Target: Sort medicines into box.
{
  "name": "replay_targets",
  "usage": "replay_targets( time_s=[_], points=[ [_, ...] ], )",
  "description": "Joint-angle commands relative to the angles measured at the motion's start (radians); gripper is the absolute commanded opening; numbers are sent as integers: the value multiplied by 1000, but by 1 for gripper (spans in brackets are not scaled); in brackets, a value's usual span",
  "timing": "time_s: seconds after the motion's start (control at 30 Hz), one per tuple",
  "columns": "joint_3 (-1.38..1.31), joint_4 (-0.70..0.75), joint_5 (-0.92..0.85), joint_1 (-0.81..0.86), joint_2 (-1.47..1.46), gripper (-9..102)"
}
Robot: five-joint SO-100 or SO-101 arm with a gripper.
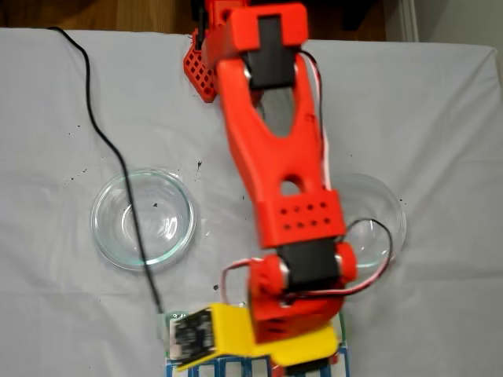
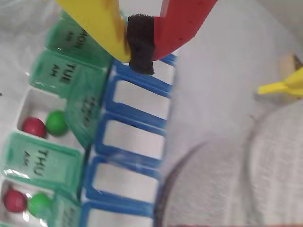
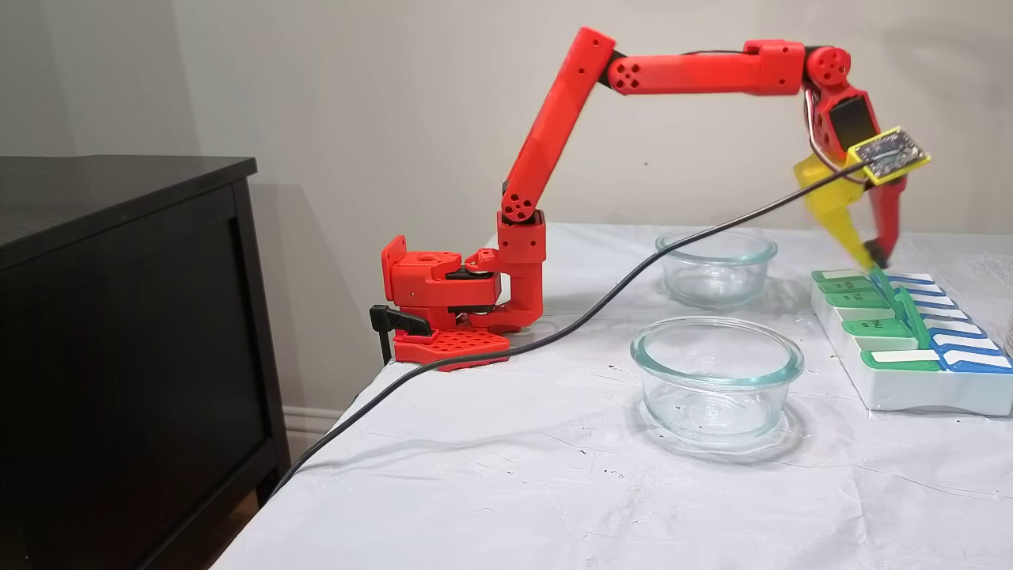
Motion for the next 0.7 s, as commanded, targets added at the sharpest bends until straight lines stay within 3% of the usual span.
replay_targets(
  time_s=[0.0, 0.33, 0.67],
  points=[
    [-46, -55, -20, 41, 156, 0],
    [-107, 114, -120, 31, 64, 0],
    [-75, 138, -106, -14, -2, 0]
  ],
)
